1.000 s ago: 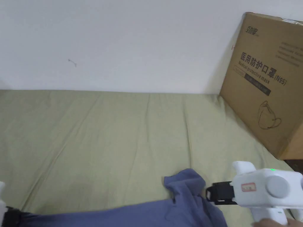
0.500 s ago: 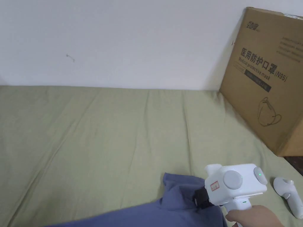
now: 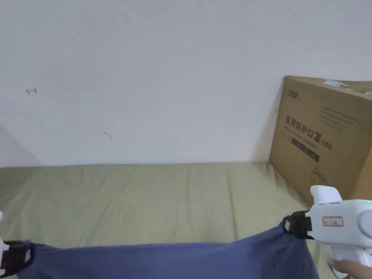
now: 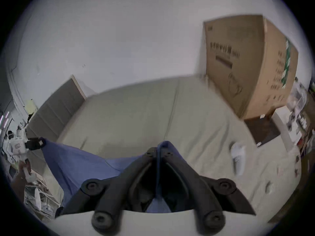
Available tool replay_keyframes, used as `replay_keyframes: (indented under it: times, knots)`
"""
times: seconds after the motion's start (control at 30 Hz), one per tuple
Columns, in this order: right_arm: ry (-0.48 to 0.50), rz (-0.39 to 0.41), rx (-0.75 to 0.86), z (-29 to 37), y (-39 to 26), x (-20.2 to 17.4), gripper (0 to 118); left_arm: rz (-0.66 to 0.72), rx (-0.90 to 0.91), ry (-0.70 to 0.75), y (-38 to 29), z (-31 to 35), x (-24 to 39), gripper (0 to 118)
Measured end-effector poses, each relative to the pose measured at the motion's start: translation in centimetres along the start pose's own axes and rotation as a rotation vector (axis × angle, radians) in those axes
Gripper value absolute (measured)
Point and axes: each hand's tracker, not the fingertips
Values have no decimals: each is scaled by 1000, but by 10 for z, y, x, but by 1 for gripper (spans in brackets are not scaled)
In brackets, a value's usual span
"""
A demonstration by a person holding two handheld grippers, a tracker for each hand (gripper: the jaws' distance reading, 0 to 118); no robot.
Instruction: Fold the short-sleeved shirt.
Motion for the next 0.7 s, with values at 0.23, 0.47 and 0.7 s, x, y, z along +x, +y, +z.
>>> replay_keyframes:
  times: [0.23, 0.47, 0.7]
  knots:
    - [-4, 24, 194, 94, 68, -26, 2, -62, 161, 0, 75, 63, 25, 3]
    - [-32, 39, 302, 122, 142, -45, 2, -84, 257, 25, 139, 85, 29, 3]
    - [-78, 64, 397, 114, 223, -69, 2, -66, 343, 50, 207, 78, 25, 3]
